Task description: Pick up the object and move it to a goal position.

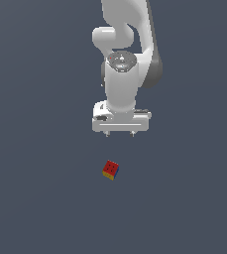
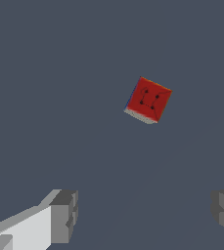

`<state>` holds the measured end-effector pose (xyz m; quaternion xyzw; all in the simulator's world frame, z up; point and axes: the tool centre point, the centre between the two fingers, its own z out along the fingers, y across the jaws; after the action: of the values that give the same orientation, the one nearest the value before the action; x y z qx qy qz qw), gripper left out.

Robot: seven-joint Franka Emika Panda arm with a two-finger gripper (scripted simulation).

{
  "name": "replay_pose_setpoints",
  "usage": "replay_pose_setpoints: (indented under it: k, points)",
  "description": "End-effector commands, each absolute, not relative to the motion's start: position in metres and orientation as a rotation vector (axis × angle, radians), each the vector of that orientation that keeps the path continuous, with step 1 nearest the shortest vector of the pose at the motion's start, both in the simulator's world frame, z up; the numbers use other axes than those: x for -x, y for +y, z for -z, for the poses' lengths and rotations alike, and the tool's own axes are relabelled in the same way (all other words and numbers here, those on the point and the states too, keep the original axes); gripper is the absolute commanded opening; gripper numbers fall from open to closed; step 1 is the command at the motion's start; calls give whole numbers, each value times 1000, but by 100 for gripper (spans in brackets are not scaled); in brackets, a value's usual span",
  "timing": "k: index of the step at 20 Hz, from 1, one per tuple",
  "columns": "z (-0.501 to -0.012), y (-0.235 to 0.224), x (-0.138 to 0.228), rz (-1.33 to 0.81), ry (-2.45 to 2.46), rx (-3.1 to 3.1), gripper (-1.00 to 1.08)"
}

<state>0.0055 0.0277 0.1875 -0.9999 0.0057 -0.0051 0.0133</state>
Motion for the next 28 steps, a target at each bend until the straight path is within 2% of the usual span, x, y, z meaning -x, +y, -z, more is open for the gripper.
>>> replay_pose_setpoints:
  k: [1, 12, 28]
  points:
    - [-187, 27, -6, 16, 5, 3116, 100]
    - [-175, 24, -20, 13, -225, 3118, 100]
    - [-137, 12, -55, 1, -875, 3019, 100]
